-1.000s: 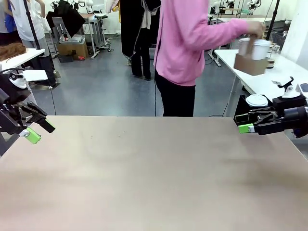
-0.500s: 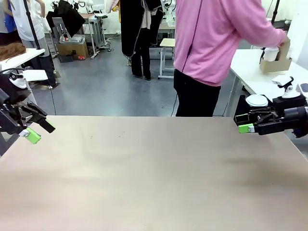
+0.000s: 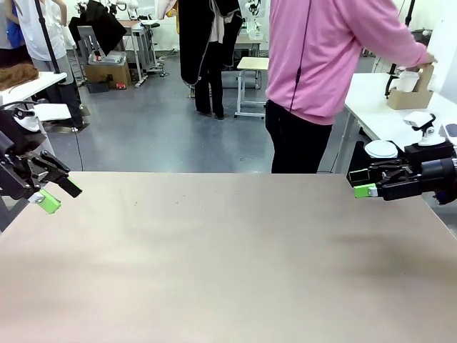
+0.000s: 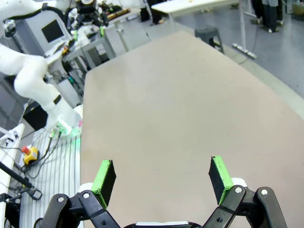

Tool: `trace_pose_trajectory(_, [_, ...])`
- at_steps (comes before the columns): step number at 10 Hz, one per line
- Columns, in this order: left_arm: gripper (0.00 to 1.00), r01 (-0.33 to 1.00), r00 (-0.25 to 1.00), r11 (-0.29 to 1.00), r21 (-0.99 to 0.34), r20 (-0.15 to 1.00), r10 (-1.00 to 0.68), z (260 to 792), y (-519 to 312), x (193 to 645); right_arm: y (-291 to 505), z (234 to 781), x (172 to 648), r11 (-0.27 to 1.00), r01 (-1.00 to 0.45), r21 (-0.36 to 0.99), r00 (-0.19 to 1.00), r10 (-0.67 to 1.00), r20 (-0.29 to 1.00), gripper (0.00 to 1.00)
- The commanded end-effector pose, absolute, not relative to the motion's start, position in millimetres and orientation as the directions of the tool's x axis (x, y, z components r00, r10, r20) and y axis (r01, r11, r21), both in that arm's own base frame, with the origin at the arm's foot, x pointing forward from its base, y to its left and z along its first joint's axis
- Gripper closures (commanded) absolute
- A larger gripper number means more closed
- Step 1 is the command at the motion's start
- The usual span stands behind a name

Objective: Pour a drink into a cup and package it in a carrier.
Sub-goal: Insert the held 600 ml Paper Cup into the Cup Carrier.

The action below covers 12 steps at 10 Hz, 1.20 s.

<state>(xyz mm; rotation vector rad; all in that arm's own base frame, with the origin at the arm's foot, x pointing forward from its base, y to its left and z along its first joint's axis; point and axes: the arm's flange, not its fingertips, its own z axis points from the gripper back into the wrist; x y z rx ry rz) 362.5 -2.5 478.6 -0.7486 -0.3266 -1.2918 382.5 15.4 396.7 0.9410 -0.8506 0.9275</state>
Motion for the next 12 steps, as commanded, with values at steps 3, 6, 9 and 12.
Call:
trace_pose_trajectory(3, [0.00,0.947,0.263,0.076,-0.313,0.613,-0.745,479.1,-1.4,361.2,15.3,398.2,382.0,0.284,-0.923,0.259,0.337,0.270,0.902,0.00])
trace_pose_trajectory(6, [0.00,0.947,0.263,0.076,-0.313,0.613,-0.745,479.1,-1.4,361.2,15.3,398.2,382.0,0.284,-0.923,0.259,0.337,0.270,0.902,0.00])
trace_pose_trajectory(9, [0.00,0.947,0.263,0.076,-0.313,0.613,-0.745,479.1,-1.4,361.2,15.3,398.2,382.0,0.284,-0.923,0.259,0.337,0.270,0.902,0.00])
trace_pose_trajectory(12, [0.00,0.947,0.263,0.076,-0.313,0.613,-0.745,479.1,-1.4,361.2,15.3,398.2,382.0,0.284,-0.923,0.259,0.337,0.270,0.902,0.00])
